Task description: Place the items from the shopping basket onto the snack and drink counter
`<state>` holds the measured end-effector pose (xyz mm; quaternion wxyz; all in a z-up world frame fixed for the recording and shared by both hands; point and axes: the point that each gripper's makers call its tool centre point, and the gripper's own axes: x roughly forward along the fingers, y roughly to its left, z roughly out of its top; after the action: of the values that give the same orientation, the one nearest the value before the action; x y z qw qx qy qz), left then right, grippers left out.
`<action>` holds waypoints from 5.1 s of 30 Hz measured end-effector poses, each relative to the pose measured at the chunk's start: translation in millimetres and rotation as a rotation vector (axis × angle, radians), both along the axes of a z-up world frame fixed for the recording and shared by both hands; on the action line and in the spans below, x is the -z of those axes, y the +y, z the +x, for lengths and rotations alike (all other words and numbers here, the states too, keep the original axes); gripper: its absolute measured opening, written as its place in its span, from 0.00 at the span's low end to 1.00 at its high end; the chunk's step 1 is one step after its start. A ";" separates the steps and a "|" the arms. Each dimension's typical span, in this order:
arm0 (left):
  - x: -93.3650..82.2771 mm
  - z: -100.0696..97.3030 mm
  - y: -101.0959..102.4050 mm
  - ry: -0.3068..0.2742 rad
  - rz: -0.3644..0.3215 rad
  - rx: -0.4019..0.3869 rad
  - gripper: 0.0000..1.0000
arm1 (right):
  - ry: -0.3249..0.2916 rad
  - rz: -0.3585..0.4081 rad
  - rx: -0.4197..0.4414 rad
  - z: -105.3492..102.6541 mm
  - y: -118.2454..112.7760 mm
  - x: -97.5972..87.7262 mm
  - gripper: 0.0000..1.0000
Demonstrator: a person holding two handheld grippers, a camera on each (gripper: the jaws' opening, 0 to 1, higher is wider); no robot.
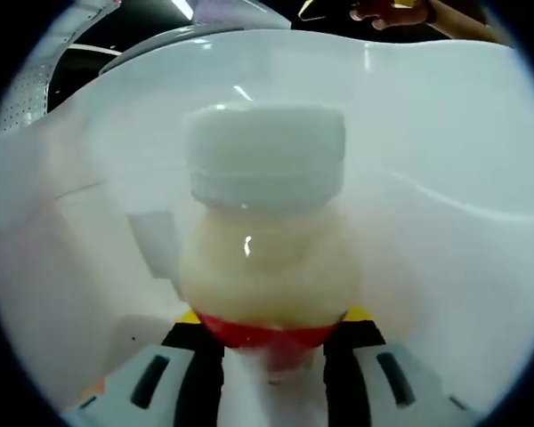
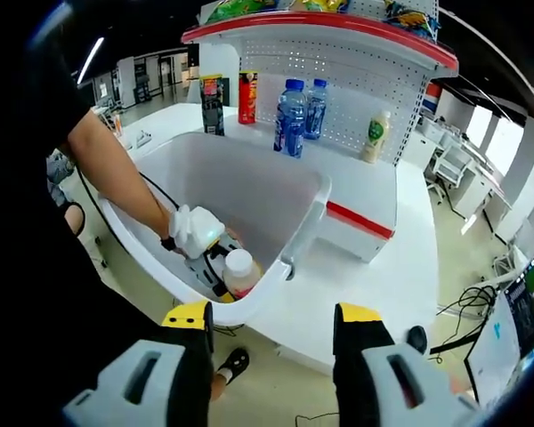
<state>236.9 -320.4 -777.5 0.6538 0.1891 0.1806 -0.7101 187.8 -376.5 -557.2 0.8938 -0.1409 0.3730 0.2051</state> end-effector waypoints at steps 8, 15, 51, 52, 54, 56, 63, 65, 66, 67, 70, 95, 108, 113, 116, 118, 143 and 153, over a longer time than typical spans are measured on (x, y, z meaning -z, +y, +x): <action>0.0 -5.4 1.9 -0.034 0.011 0.021 0.43 | 0.004 -0.015 0.003 1.6 -1.5 1.4 0.50; -0.3 -4.9 2.8 -0.042 0.024 0.026 0.43 | 0.012 -0.013 0.008 0.0 -2.5 3.3 0.50; -60.1 -9.8 5.9 -0.041 -0.025 0.031 0.42 | -0.006 0.000 0.006 7.9 1.7 1.0 0.50; -63.9 -8.6 6.5 -0.042 -0.027 0.024 0.42 | -0.007 -0.001 0.004 8.1 2.1 0.7 0.50; -73.6 -5.4 8.6 -0.032 -0.040 -0.002 0.42 | -0.008 -0.006 0.001 8.5 2.1 0.0 0.50; -85.2 -3.6 10.7 -0.005 -0.066 -0.027 0.42 | -0.015 -0.003 0.003 9.2 2.2 -2.2 0.50; -118.0 11.4 22.0 0.013 -0.116 -0.091 0.42 | -0.022 -0.005 -0.002 8.7 3.3 -4.1 0.50; -123.1 14.5 24.7 0.006 -0.114 -0.108 0.42 | -0.028 0.000 -0.006 9.3 4.2 -6.3 0.50; -126.4 16.5 26.1 0.006 -0.118 -0.120 0.42 | -0.033 0.002 -0.007 9.9 4.6 -8.0 0.50; -128.6 17.7 26.9 0.009 -0.121 -0.129 0.42 | -0.038 0.005 -0.007 10.6 5.1 -9.6 0.50; -139.2 21.6 30.9 0.003 -0.137 -0.154 0.42 | -0.053 0.011 -0.007 12.4 6.2 -12.8 0.50; -228.2 39.3 48.5 0.014 -0.224 -0.312 0.42 | -0.116 0.044 -0.007 16.0 3.3 -21.6 0.50; -257.2 55.5 51.9 -0.007 -0.268 -0.350 0.43 | -0.158 0.039 -0.025 14.2 6.1 -37.7 0.50; -267.7 63.4 48.0 -0.031 -0.291 -0.367 0.43 | -0.152 0.004 -0.041 9.6 6.8 -37.7 0.50; -272.7 69.5 45.4 -0.034 -0.303 -0.381 0.43 | -0.157 0.011 -0.037 7.7 5.3 -40.1 0.50; -276.6 73.8 43.7 -0.047 -0.315 -0.385 0.43 | -0.160 0.005 -0.033 6.9 2.8 -40.8 0.50; -306.1 124.6 9.9 -0.050 -0.389 -0.443 0.43 | -0.178 0.018 0.019 1.4 -16.8 -44.9 0.50; -316.0 148.7 -7.2 -0.052 -0.425 -0.463 0.43 | -0.177 0.008 0.064 -3.9 -35.5 -46.2 0.50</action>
<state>385.5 -327.6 -461.5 0.8273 0.0203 0.0497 -0.5592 183.9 -412.1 -511.0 0.9299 -0.1428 0.2961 0.1648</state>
